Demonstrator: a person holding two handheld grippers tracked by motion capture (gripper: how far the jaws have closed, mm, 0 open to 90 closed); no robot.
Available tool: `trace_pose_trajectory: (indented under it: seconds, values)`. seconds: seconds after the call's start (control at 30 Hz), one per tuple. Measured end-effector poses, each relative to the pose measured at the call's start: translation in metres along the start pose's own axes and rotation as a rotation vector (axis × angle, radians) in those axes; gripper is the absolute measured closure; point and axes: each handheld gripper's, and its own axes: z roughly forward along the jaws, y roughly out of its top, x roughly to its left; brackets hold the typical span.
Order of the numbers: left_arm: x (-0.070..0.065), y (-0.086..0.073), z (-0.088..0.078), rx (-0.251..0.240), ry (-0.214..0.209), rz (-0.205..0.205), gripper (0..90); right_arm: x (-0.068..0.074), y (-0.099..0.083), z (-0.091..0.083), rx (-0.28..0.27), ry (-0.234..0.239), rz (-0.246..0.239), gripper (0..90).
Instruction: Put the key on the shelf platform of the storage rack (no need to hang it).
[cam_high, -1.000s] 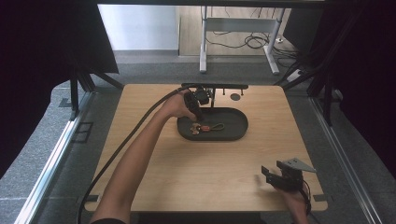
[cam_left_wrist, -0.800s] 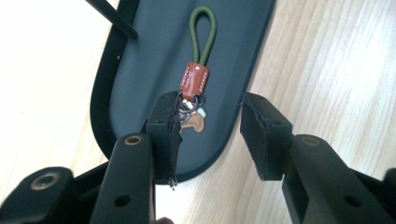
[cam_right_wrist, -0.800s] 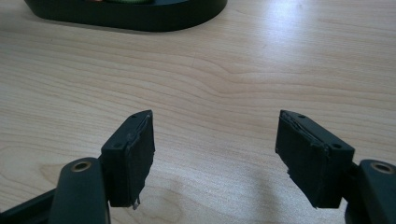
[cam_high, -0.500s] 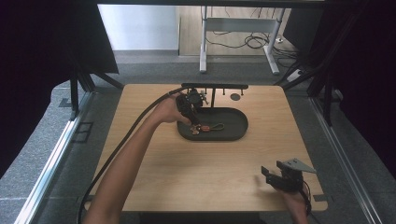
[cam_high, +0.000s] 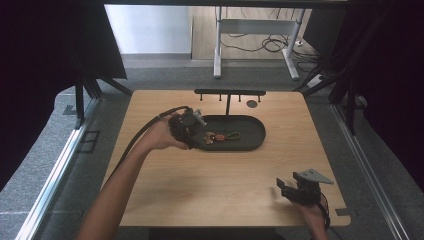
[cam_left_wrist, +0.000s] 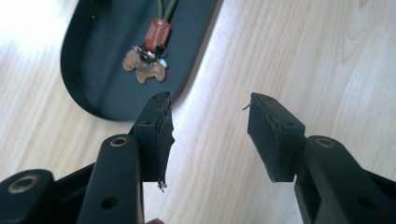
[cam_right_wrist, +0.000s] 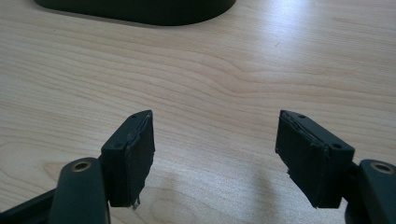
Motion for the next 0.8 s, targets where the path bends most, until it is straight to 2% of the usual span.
trace_pose_trajectory:
  seconds: [0.27,0.4,0.6,0.8]
  values:
    - [-0.02,-0.033,0.0,-0.02,-0.003,-0.001,48.6,0.001,0.002,0.002,0.001,0.003,-0.004,29.1]
    - [-0.03,-0.048,0.006,-0.004,0.0,-0.01,47.8,0.002,0.002,0.006,0.004,0.01,-0.009,29.1]
    - [-0.038,-0.074,0.015,-0.047,-0.028,-0.063,47.4,0.005,0.004,0.008,0.008,0.019,-0.02,29.1]
    - [-0.043,-0.096,0.026,-0.04,-0.029,-0.108,47.3,0.007,0.006,0.009,0.009,0.026,-0.028,29.0]
